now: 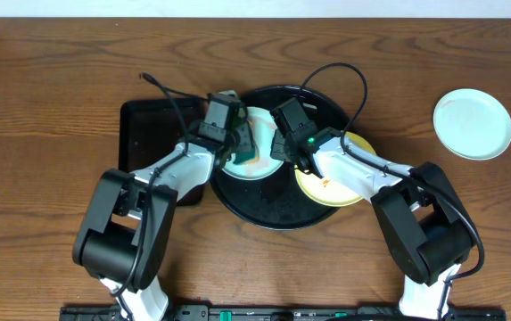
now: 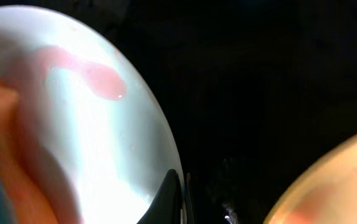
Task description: Clean dirty plates on tray and stack at the side
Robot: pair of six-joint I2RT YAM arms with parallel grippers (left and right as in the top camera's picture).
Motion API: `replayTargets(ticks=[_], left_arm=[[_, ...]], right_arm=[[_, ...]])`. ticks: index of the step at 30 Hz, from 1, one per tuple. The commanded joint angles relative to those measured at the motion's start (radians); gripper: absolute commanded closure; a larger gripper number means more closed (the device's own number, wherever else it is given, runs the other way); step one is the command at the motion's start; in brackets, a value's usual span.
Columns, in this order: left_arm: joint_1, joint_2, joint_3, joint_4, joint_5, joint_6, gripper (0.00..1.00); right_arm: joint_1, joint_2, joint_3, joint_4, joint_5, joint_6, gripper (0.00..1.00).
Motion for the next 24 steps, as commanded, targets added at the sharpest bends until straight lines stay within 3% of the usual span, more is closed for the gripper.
replayTargets(ticks=[1, 5, 10, 14, 24], left_arm=[[-0.037, 0.014, -0.015, -0.08, 0.037, 0.145, 0.93], [-0.041, 0.013, -0.015, -0.1, -0.024, 0.195, 0.93], [-0.04, 0.013, -0.015, -0.069, -0.293, 0.218, 0.93], [-0.04, 0.013, 0.003, -0.063, -0.406, 0.269, 0.93], [-0.042, -0.021, 0.058, -0.063, -0.395, 0.28, 0.93]], right_arm=[[0.017, 0.026, 0.002, -0.011, -0.019, -0.012, 0.99], [0.017, 0.026, 0.002, -0.012, -0.02, -0.012, 0.99], [0.017, 0.026, 0.002, -0.013, -0.02, -0.012, 0.99], [0.017, 0.026, 0.002, -0.015, -0.02, -0.012, 0.99], [0.017, 0.026, 0.002, -0.019, -0.02, -0.012, 0.99]])
